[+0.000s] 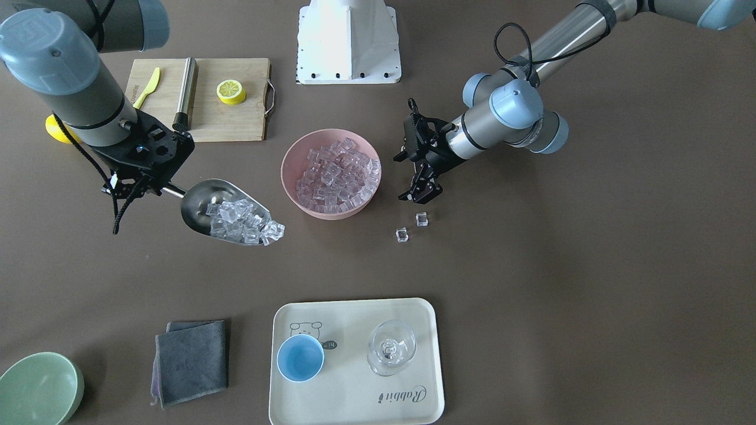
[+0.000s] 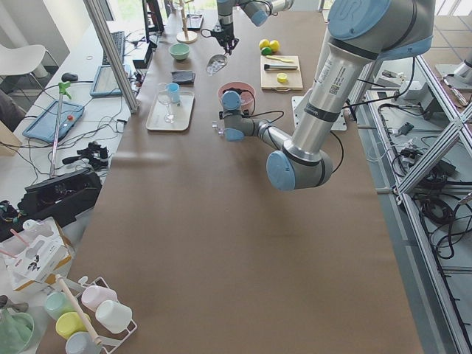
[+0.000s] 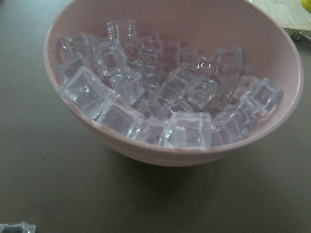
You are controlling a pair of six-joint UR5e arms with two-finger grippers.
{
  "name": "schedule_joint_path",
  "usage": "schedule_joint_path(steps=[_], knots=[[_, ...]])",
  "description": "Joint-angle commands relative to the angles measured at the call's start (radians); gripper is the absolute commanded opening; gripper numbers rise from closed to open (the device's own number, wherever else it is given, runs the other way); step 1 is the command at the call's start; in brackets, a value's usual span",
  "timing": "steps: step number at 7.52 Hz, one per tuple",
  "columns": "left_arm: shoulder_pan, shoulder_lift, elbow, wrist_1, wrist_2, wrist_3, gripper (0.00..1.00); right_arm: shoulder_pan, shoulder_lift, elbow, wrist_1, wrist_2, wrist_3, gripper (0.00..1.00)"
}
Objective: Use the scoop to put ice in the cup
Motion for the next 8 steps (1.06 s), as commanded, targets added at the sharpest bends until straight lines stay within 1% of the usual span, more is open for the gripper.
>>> schedule_joint_path(steps=[1, 2, 3, 4, 5, 6, 7, 8], knots=[[-0.047, 0.034, -0.074, 0.095, -0.104, -0.002, 0.97, 0.170, -0.051, -0.096, 0.012, 0.099, -0.006, 0.00], [-0.083, 0.037, -0.123, 0.200, -0.142, -0.002, 0.97, 0.238, -0.083, -0.175, 0.092, 0.169, -0.008, 0.00], [-0.112, 0.071, -0.194, 0.311, -0.156, -0.003, 0.97, 0.293, -0.088, -0.285, 0.184, 0.186, -0.012, 0.00], [-0.146, 0.109, -0.269, 0.420, -0.156, -0.014, 0.98, 0.307, -0.101, -0.333, 0.232, 0.182, -0.018, 0.00], [-0.194, 0.143, -0.348, 0.579, -0.156, -0.014, 0.98, 0.312, -0.102, -0.335, 0.234, 0.174, -0.017, 0.00], [-0.248, 0.163, -0.401, 0.728, -0.158, -0.016, 0.98, 0.312, -0.096, -0.337, 0.233, 0.152, -0.015, 0.00], [-0.306, 0.175, -0.414, 0.831, -0.156, -0.019, 0.98, 0.312, -0.078, -0.349, 0.230, 0.135, -0.014, 0.00], [-0.375, 0.181, -0.409, 0.918, -0.152, -0.087, 0.98, 0.312, -0.047, -0.358, 0.225, 0.131, -0.005, 0.00]])
